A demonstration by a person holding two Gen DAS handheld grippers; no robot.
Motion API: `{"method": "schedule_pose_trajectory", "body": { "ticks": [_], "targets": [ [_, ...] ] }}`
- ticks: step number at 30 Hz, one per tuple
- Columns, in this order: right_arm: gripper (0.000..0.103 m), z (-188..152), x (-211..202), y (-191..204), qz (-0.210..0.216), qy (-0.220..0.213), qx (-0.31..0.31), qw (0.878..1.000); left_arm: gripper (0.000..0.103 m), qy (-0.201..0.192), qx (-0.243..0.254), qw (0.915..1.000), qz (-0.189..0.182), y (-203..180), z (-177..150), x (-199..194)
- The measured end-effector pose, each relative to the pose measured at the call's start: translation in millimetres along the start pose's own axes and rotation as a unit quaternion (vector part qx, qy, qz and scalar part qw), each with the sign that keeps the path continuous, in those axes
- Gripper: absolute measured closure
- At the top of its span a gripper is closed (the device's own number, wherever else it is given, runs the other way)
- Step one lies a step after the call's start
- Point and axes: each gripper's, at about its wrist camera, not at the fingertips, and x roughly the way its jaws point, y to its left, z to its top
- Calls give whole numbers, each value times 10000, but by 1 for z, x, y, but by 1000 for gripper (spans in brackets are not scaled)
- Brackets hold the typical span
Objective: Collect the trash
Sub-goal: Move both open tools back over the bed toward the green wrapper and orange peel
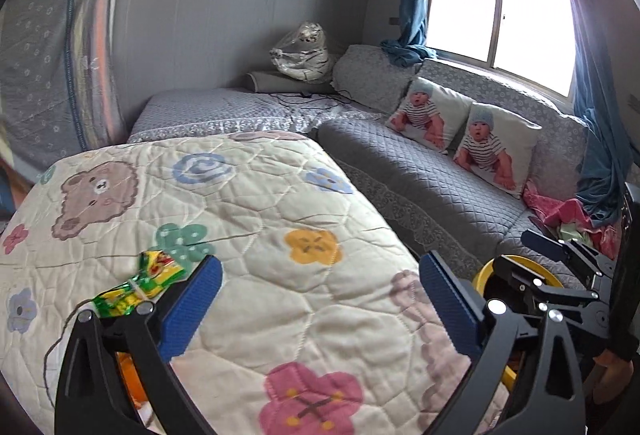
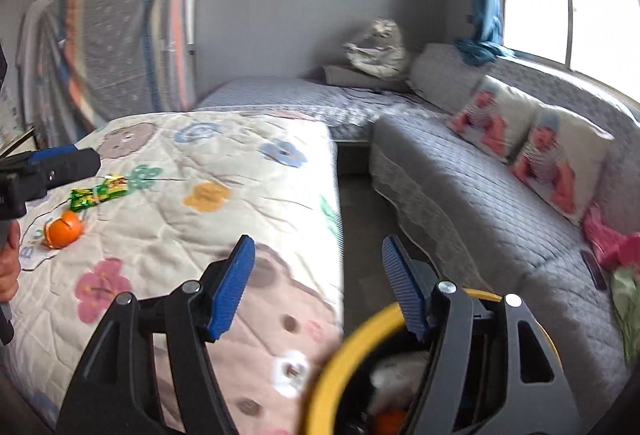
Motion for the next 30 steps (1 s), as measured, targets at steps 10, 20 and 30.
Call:
{"method": "schedule_pose_trajectory", "body": {
  "ticks": [10, 20, 30],
  "targets": [
    [37, 40, 39, 88, 959, -130, -576, 9936, 8, 11, -436, 9978, 497, 88, -30, -31],
    [37, 60, 87, 158, 1900, 44, -1070, 9759, 8, 196, -612, 9961, 604, 119, -56, -34],
    [37, 64, 132, 212, 2584, 353, -1577, 9524, 8, 468, -696, 9955, 436, 129, -63, -19]
  ]
}}
